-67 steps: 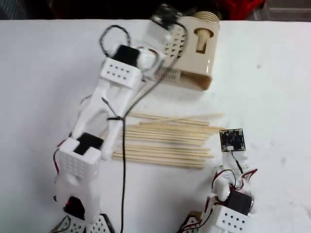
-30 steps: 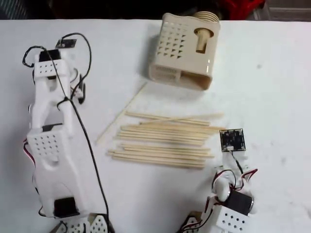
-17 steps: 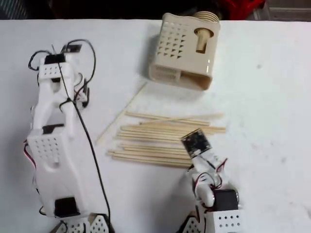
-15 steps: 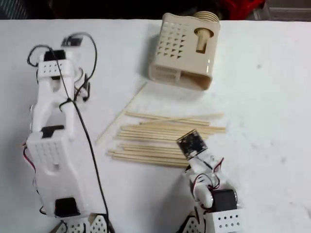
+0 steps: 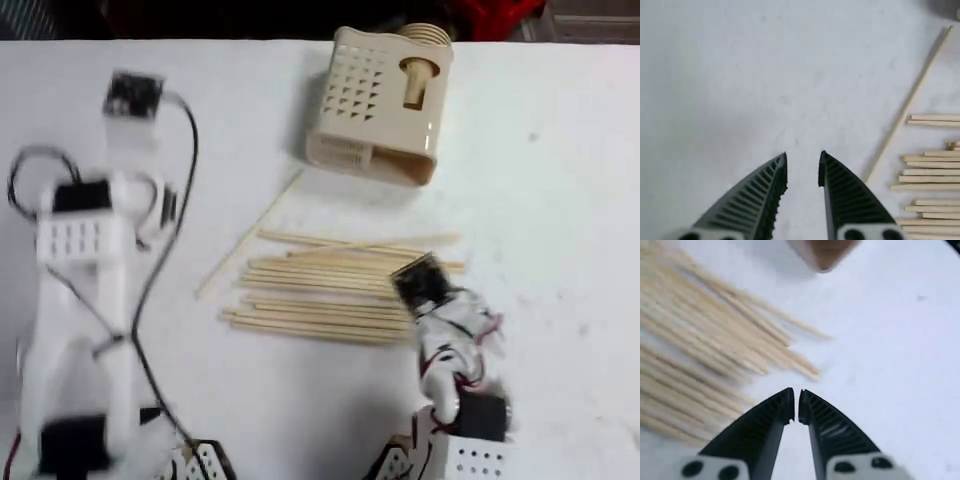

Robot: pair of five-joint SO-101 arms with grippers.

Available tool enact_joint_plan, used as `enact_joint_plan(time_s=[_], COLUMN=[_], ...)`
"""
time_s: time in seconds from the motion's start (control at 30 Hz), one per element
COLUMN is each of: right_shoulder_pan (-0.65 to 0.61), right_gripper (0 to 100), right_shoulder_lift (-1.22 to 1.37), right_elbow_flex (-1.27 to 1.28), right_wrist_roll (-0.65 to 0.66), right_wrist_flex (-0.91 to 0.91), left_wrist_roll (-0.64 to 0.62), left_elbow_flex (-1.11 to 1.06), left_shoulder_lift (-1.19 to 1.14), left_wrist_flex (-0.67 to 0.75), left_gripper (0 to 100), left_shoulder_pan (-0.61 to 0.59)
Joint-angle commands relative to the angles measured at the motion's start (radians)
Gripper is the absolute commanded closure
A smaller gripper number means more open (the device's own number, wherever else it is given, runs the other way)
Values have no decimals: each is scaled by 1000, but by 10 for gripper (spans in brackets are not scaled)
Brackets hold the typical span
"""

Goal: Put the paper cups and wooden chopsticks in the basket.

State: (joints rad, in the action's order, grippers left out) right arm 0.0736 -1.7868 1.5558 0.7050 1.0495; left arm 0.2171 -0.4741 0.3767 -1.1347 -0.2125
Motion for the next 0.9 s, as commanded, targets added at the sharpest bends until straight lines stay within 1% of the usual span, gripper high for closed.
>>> enact_joint_plan(time_s=[0.0,0.13,0.2,0.27,0.33,0.4,0.53,0.63,0.77,0.87], right_shoulder_pan=[120,122,122,114,71,10,-73,-102,-136,-137], right_gripper=[960,960,960,958,935,883,789,783,783,783], right_shoulder_lift=[2,111,246,421,630,848,1268,1538,1834,2029], right_elbow_flex=[-167,-270,-354,-462,-600,-767,-1132,-1393,-1689,-1864], right_wrist_roll=[-23,-69,-104,-141,-175,-206,-304,-399,-482,-502], right_wrist_flex=[-27,-36,-64,-102,-128,-131,-133,-134,-133,-133], left_wrist_roll=[18,21,20,20,23,23,25,25,25,26], left_elbow_flex=[-364,-405,-425,-471,-519,-548,-565,-566,-572,-580], left_shoulder_lift=[226,236,236,236,236,236,236,236,236,236], left_wrist_flex=[245,259,279,328,390,434,456,456,456,456], left_gripper=[876,876,876,876,877,878,879,879,879,879], left_shoulder_pan=[24,19,22,24,22,22,24,24,25,45])
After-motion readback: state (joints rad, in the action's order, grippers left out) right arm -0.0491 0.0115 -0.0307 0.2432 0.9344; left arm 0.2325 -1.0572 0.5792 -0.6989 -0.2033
